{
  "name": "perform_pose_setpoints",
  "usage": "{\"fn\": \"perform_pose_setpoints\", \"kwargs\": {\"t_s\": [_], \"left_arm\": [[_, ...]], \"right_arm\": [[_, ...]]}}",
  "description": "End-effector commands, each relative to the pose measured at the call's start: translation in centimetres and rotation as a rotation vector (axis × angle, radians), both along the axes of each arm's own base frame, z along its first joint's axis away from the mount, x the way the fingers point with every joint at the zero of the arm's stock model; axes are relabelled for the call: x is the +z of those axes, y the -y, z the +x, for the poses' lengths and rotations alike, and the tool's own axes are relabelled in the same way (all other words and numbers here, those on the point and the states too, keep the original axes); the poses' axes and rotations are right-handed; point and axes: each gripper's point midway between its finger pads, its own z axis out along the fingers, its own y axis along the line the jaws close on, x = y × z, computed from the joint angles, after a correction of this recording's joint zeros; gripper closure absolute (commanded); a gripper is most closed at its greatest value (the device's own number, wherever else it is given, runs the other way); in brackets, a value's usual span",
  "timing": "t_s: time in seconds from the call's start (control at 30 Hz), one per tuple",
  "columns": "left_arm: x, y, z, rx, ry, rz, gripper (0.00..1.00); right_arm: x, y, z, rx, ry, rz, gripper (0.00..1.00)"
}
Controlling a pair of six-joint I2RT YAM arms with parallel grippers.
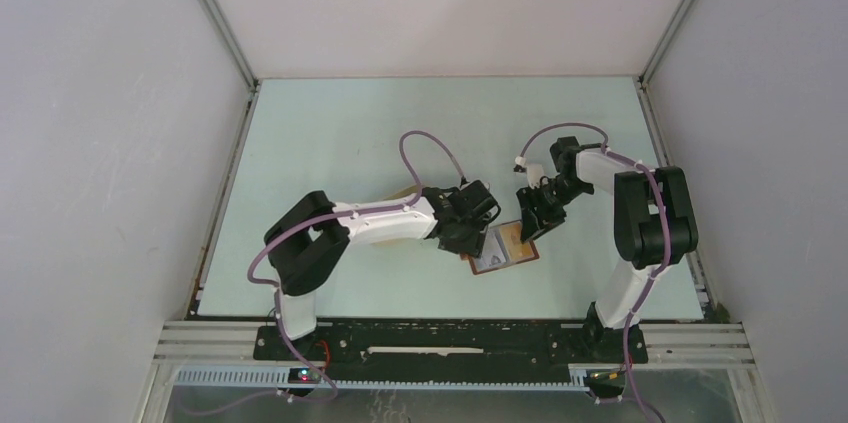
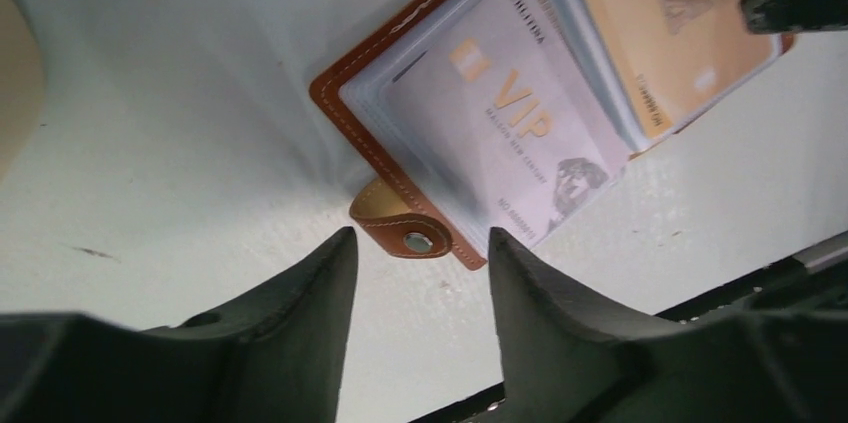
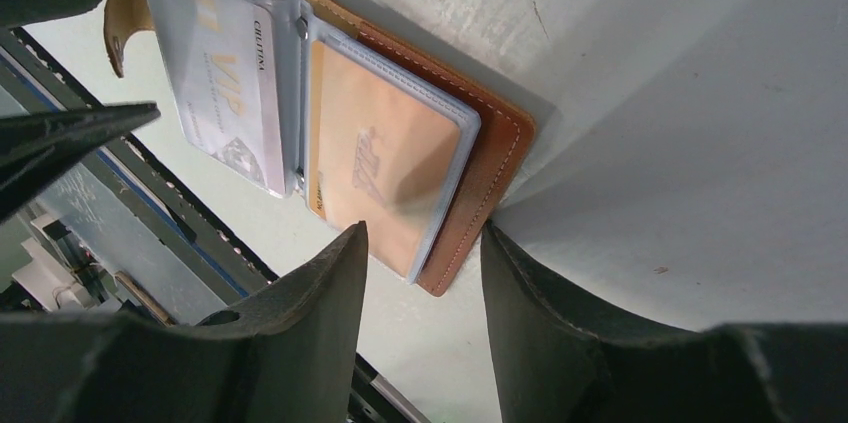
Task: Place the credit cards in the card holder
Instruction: Close the card holder at the center of the board.
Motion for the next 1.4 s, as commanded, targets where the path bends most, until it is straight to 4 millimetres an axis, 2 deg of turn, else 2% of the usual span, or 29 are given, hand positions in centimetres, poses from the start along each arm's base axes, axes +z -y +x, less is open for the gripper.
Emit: {"fn": "perform_pose_setpoints", "kwargs": {"t_s": [0.0, 0.17, 0.47, 0.57, 0.73, 0.83, 0.93, 1.0, 1.13, 1.23, 1.37], "left_arm": [[0.6, -0.6, 0.2, -0.007, 0.011, 0.061, 0.48], [0.6, -1.3, 0.6, 0.008, 0.03, 0.09, 0.6], [2.7, -1.4, 1.7, 0.018, 0.122, 0.048, 0.99], [4.2, -0.8, 2.0, 0.002, 0.165, -0.01, 1.0], [9.2, 0.9, 2.8, -0.017, 0.271, -0.201, 1.0], [11.9, 3.2, 2.6, -0.068, 0.291, -0.334, 1.0], [13.2, 6.0, 2.6, -0.134, 0.272, -0.428, 1.0], [13.4, 7.9, 2.6, -0.182, 0.243, -0.46, 1.0], [11.9, 10.7, 2.4, -0.255, 0.174, -0.482, 1.0], [9.9, 12.0, 2.3, -0.281, 0.105, -0.479, 1.0], [9.0, 13.5, 1.9, -0.308, 0.03, -0.508, 1.0]], "right_arm": [[0.1, -0.4, 0.3, 0.013, 0.0, 0.009, 0.46], [0.2, -0.4, 0.2, 0.015, -0.001, 0.013, 0.46], [0.5, -0.6, 0.2, 0.007, -0.007, 0.039, 0.47], [0.8, -0.8, 0.1, -0.006, -0.023, 0.075, 0.47], [1.3, -1.1, -0.1, -0.032, -0.065, 0.142, 0.48], [1.8, -1.6, -0.1, -0.04, -0.078, 0.18, 0.48], [2.2, -2.0, -0.1, -0.055, -0.099, 0.225, 0.49], [2.5, -1.9, 0.2, -0.076, -0.099, 0.249, 0.51], [3.5, -0.4, 1.5, -0.151, -0.058, 0.277, 0.51], [4.2, 1.1, 2.4, -0.222, -0.035, 0.306, 0.51], [4.5, 2.8, 3.3, -0.286, -0.009, 0.309, 0.53]]}}
